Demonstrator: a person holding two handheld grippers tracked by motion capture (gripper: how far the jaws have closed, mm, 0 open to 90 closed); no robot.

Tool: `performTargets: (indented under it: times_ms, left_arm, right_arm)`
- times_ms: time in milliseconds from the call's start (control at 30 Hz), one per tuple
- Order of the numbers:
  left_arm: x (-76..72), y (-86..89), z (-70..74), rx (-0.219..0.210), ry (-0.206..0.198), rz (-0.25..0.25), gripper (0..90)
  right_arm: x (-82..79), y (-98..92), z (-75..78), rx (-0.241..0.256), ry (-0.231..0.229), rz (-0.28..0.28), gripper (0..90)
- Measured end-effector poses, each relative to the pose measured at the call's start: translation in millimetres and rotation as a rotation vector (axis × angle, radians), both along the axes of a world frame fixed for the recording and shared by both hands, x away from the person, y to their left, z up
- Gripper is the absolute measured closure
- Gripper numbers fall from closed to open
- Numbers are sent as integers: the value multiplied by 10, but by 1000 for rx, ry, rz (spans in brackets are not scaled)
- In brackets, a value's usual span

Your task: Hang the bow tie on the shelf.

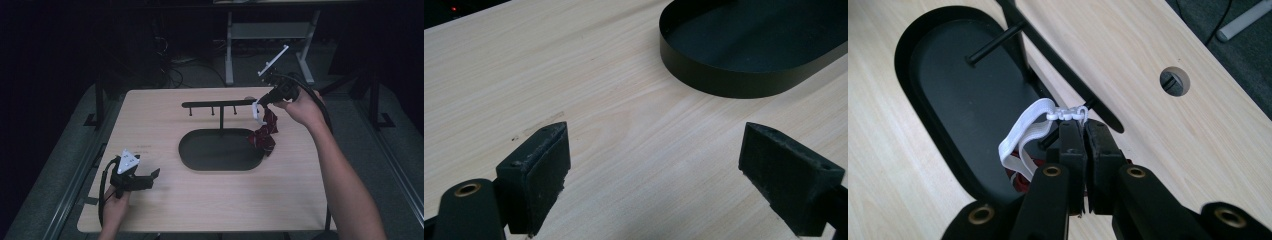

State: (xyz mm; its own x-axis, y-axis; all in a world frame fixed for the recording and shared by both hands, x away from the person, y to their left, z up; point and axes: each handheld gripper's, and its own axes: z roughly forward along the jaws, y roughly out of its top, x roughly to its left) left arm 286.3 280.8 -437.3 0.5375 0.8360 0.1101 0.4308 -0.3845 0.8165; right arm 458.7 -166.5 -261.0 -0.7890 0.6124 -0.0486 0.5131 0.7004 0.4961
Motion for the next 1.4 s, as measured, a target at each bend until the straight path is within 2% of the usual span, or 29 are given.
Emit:
performTargets:
  times_ms: [500, 833, 1033, 1300, 1400]
  left_arm:
    - [0, -3, 4, 2, 0, -4, 131]
    - [-2, -8, 5, -2, -2, -4, 131]
    - [-4, -9, 5, -2, -1, -4, 131]
    - [-4, -12, 5, 3, 2, -7, 131]
    - [-6, -14, 3, 4, -2, -10, 131]
  right_arm:
    - [9, 1, -165, -22, 8, -20, 860]
    - [0, -46, -249, -2, 31, -13, 827]
    - [-1, -97, -319, 29, 51, -6, 805]
    - [-59, -173, -330, 77, 64, 14, 772]
    - [-81, -197, -350, 79, 68, 15, 761]
